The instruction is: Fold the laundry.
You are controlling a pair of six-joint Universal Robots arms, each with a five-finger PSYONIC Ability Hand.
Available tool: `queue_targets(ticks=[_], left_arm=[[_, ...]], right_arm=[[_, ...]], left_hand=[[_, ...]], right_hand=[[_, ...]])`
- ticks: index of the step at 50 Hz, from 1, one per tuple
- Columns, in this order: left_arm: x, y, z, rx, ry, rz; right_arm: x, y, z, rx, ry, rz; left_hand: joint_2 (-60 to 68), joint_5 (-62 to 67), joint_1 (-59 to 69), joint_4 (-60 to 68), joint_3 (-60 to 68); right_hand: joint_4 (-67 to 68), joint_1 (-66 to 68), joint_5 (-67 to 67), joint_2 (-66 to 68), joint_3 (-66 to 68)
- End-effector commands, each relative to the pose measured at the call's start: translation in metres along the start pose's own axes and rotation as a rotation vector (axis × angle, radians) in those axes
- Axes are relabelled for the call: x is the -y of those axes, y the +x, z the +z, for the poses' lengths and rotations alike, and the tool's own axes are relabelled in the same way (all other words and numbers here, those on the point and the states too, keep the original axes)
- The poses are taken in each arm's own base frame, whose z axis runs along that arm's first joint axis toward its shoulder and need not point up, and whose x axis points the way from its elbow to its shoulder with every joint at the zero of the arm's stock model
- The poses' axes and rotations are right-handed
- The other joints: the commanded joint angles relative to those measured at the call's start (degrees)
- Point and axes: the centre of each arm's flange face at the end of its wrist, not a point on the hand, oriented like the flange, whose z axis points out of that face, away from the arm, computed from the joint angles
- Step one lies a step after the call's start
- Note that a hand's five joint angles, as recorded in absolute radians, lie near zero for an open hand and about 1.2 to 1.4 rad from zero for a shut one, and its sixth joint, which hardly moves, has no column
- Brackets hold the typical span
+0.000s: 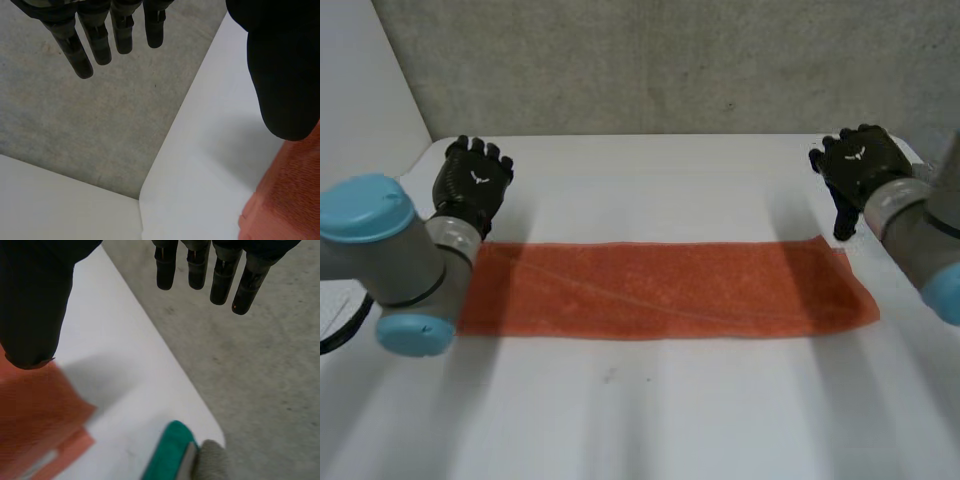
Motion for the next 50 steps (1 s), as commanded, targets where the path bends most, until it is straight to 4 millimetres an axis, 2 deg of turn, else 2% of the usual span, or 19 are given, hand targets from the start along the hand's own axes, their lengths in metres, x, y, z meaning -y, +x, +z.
queue_targets(ticks=[1, 3, 7, 12, 18, 22, 23, 24, 31, 33, 34, 36, 42, 44, 46, 48, 49, 50], left_arm=[[0.007, 0.005, -0.045, -0.092, 0.017, -0.062], [0.005, 0.011, -0.054, -0.121, 0.012, -0.103], [0.006, 0.022, -0.064, -0.156, 0.008, -0.152], [0.005, 0.029, -0.066, -0.175, 0.005, -0.161], [0.004, 0.029, -0.065, -0.175, 0.001, -0.161], [0.003, 0.029, -0.065, -0.175, -0.001, -0.161], [0.002, 0.029, -0.065, -0.174, -0.005, -0.161], [0.002, 0.029, -0.065, -0.175, -0.004, -0.161], [0.002, 0.029, -0.066, -0.174, -0.007, -0.160], [0.003, 0.027, -0.066, -0.168, -0.003, -0.161], [0.004, 0.026, -0.066, -0.166, -0.001, -0.161], [0.005, 0.025, -0.066, -0.163, 0.000, -0.161], [0.005, 0.022, -0.069, -0.156, -0.002, -0.163], [0.005, 0.021, -0.069, -0.153, -0.003, -0.163], [0.005, 0.020, -0.069, -0.152, -0.004, -0.163], [0.005, 0.019, -0.069, -0.150, -0.004, -0.163], [0.005, 0.019, -0.069, -0.148, -0.002, -0.163], [0.007, 0.015, -0.069, -0.138, 0.002, -0.163]], right_arm=[[-0.040, 0.002, -0.042, 0.168, -0.138, 0.086], [-0.057, -0.005, -0.048, 0.202, -0.180, 0.109], [-0.076, -0.014, -0.050, 0.213, -0.189, 0.125], [-0.099, -0.015, -0.046, 0.174, -0.184, 0.124], [-0.123, -0.030, -0.035, 0.182, -0.199, 0.123], [-0.131, -0.034, -0.029, 0.189, -0.208, 0.126], [-0.133, -0.033, -0.027, 0.190, -0.215, 0.126], [-0.133, -0.033, -0.027, 0.191, -0.218, 0.123], [-0.148, -0.010, -0.032, 0.123, -0.263, 0.140], [-0.142, 0.005, -0.036, 0.079, -0.247, 0.133], [-0.138, 0.021, -0.040, 0.029, -0.238, 0.126], [-0.139, 0.039, -0.044, -0.026, -0.240, 0.118], [-0.175, 0.097, -0.050, -0.166, -0.354, -0.019], [-0.178, 0.105, -0.051, -0.182, -0.368, -0.079], [-0.174, 0.112, -0.048, -0.196, -0.363, -0.139], [-0.164, 0.109, -0.046, -0.188, -0.336, -0.167], [-0.154, 0.104, -0.043, -0.177, -0.307, -0.172], [-0.127, 0.088, -0.038, -0.148, -0.220, -0.187]], left_hand=[[-1.5, -2.6, -0.9, -1.6, -1.8], [-1.5, -2.6, -0.9, -1.6, -1.8], [-1.5, -2.6, -0.9, -1.6, -1.8], [-1.5, -2.6, -0.9, -1.6, -1.8], [-1.5, -2.6, -0.9, -1.6, -1.8], [-1.5, -2.6, -0.9, -1.6, -1.8], [-1.5, -2.6, -0.9, -1.6, -1.8], [-1.5, -2.6, -0.9, -1.6, -1.8], [-1.5, -2.6, -0.9, -1.6, -1.8], [-1.5, -2.6, -0.9, -1.6, -1.8], [-1.5, -2.6, -0.9, -1.6, -1.8], [-1.5, -2.6, -0.9, -1.6, -1.8], [-1.5, -2.6, -0.9, -1.6, -1.8], [-1.5, -2.6, -0.9, -1.6, -1.8], [-1.5, -2.6, -0.9, -1.6, -1.8], [-1.5, -2.6, -0.9, -1.6, -1.8], [-1.5, -2.6, -0.9, -1.6, -1.8], [-1.5, -2.6, -0.9, -1.6, -1.8]], right_hand=[[-3.4, -1.7, -3.8, -2.9, -2.3], [-0.3, 1.4, -0.7, 0.2, 0.8], [3.2, 5.0, 2.8, 3.8, 4.4], [11.0, 12.7, 10.6, 11.5, 12.1], [23.1, 24.8, 22.7, 23.6, 24.2], [53.8, 55.6, 53.4, 54.4, 55.0], [65.5, 67.3, 65.1, 66.1, 66.7], [66.6, 68.3, 66.2, 67.1, 67.7], [66.6, 68.3, 66.2, 67.1, 67.7], [66.6, 68.3, 66.2, 67.1, 67.7], [66.6, 68.3, 66.2, 67.1, 67.7], [66.6, 68.3, 66.2, 67.1, 67.7], [66.6, 68.3, 66.2, 67.1, 67.7], [66.6, 68.3, 66.2, 67.1, 67.7], [66.6, 68.3, 66.2, 67.1, 67.7], [66.6, 68.3, 66.2, 67.1, 67.7], [66.6, 68.3, 66.2, 67.1, 67.7], [66.6, 68.3, 66.2, 67.1, 67.7]])
